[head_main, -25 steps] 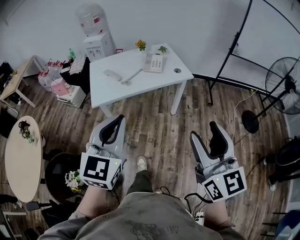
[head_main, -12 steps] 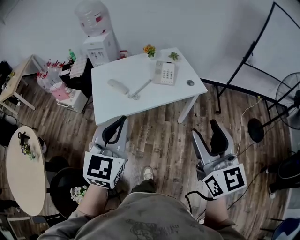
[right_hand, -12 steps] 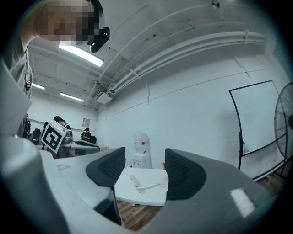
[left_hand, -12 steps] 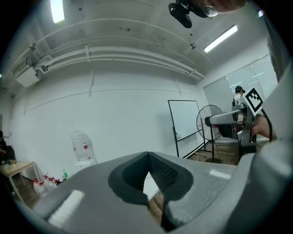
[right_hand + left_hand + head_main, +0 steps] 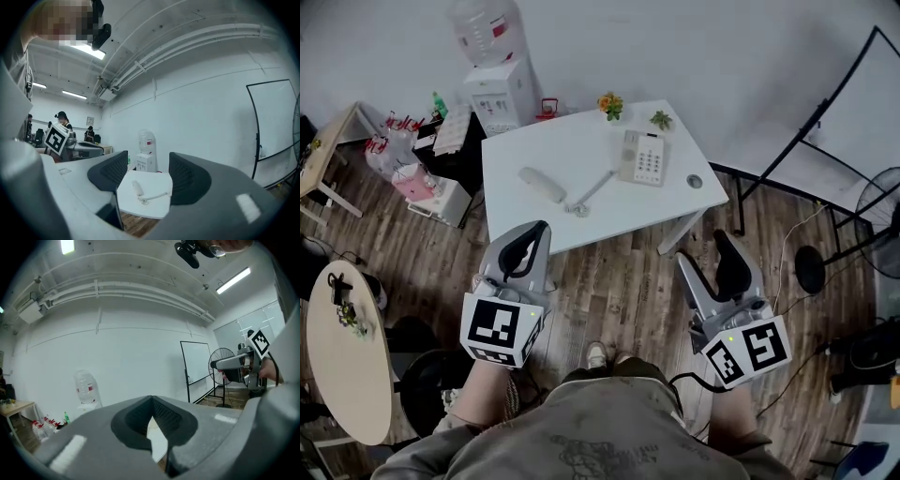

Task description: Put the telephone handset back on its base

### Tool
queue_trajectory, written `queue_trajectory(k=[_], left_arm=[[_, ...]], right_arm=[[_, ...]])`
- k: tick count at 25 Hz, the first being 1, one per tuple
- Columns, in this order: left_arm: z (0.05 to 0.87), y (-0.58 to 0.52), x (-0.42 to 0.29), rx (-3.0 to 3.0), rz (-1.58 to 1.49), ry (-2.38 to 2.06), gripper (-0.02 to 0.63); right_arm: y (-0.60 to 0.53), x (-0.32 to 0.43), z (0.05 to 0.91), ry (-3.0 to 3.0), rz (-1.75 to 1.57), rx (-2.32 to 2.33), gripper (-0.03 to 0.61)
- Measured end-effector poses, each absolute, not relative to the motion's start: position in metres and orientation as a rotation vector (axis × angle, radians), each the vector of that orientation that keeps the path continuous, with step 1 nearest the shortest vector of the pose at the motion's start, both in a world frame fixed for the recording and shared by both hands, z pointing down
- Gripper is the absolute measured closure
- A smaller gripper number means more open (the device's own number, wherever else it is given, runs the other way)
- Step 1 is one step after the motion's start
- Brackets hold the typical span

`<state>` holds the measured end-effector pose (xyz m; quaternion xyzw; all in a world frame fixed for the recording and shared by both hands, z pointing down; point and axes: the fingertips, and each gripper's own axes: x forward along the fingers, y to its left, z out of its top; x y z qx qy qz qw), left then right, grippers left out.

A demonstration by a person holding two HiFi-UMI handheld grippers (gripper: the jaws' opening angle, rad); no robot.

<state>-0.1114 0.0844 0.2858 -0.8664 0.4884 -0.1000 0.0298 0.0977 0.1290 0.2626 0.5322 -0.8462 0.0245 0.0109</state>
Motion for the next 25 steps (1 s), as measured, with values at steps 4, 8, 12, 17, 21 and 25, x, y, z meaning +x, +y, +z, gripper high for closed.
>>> queue_trajectory(k=[4, 8, 12, 17, 21, 25], left_arm=[[0.29, 0.064, -0.115, -2.681, -0.306, 1.51, 0.612], [0.292, 0.037, -0.115, -2.674, -0.307, 1.517, 0.612], [0.294, 0.01, -0.114, -2.656, -0.329, 1.524, 0.612], [0.293, -0.031, -0.098, -2.692, -0.279, 1.536, 0.612], [0.295, -0.072, -0.091, -2.706, -0.234, 1.602, 0.612], [0.302, -0.116, -0.086, -2.655, -0.299, 1.682, 0.612]], right_arm=[[0.107, 0.097, 0.263, -2.624, 0.07, 1.655, 0.281], [0.077, 0.103, 0.268, -2.614, 0.074, 1.666, 0.279], [0.044, 0.106, 0.274, -2.62, 0.086, 1.662, 0.278], [-0.006, 0.118, 0.279, -2.644, 0.099, 1.626, 0.278], [-0.053, 0.123, 0.282, -2.68, 0.099, 1.56, 0.278], [-0.106, 0.133, 0.289, -2.706, 0.128, 1.485, 0.278]])
